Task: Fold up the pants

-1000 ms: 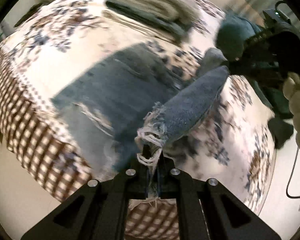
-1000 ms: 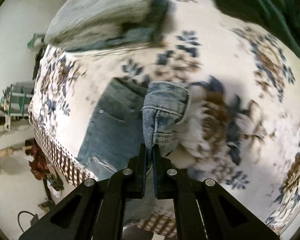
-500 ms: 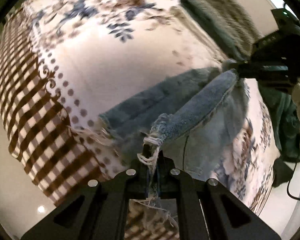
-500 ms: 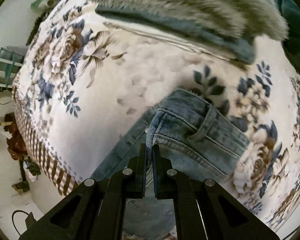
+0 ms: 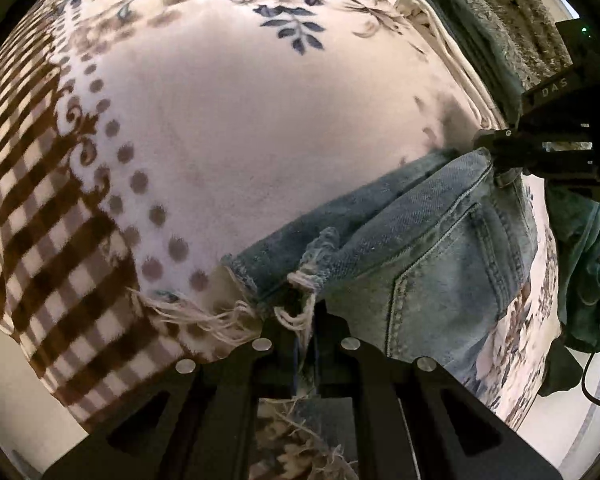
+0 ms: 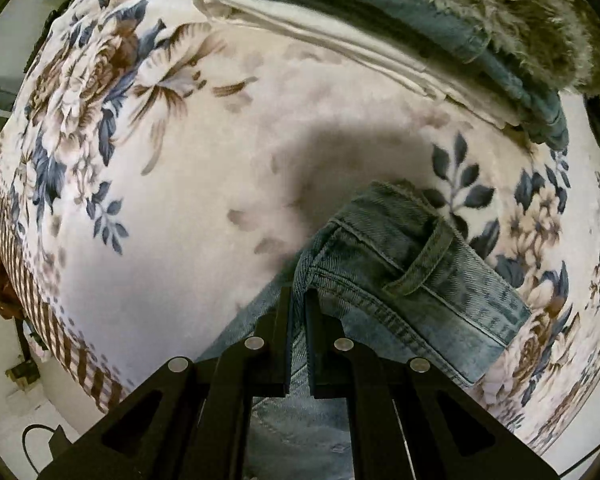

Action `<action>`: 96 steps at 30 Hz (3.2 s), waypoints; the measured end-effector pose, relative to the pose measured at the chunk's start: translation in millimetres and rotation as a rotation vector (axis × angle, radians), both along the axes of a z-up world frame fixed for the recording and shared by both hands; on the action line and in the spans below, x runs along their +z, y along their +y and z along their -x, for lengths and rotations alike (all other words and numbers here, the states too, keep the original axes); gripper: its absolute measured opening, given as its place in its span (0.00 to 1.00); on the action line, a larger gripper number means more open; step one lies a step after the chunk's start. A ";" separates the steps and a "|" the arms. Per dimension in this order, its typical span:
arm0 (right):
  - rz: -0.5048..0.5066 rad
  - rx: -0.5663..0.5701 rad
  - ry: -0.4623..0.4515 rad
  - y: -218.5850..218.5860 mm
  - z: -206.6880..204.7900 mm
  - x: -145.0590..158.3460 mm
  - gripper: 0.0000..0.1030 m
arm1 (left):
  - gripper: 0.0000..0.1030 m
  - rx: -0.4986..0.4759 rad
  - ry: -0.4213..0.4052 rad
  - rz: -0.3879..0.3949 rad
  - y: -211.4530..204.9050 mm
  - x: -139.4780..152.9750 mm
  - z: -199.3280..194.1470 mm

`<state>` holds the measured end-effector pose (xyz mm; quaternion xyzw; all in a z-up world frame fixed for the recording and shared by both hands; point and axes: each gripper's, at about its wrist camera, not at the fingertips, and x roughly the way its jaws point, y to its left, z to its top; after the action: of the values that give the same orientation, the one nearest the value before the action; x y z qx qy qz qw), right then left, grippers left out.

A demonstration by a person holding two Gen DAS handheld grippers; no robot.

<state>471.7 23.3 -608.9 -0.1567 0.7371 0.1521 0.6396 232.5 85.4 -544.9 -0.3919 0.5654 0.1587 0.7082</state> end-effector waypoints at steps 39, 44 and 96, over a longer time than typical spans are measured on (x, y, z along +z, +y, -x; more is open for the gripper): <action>-0.387 -0.101 0.177 -266.1 -15.2 -16.1 1.00 | 0.74 0.789 0.105 0.526 -146.3 -4.1 138.2; -0.430 -0.104 0.208 -267.8 -30.8 -37.4 1.00 | 0.74 0.831 -0.028 0.588 -155.2 -16.4 99.5; -0.737 -0.453 0.255 -289.8 102.3 -75.5 0.87 | 0.68 0.963 -0.183 0.454 -89.7 -60.6 149.2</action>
<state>369.4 -266.5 -684.4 0.2668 0.7224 0.2787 0.5738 83.3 -4.3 -605.5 -0.7621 0.2780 0.3045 0.4993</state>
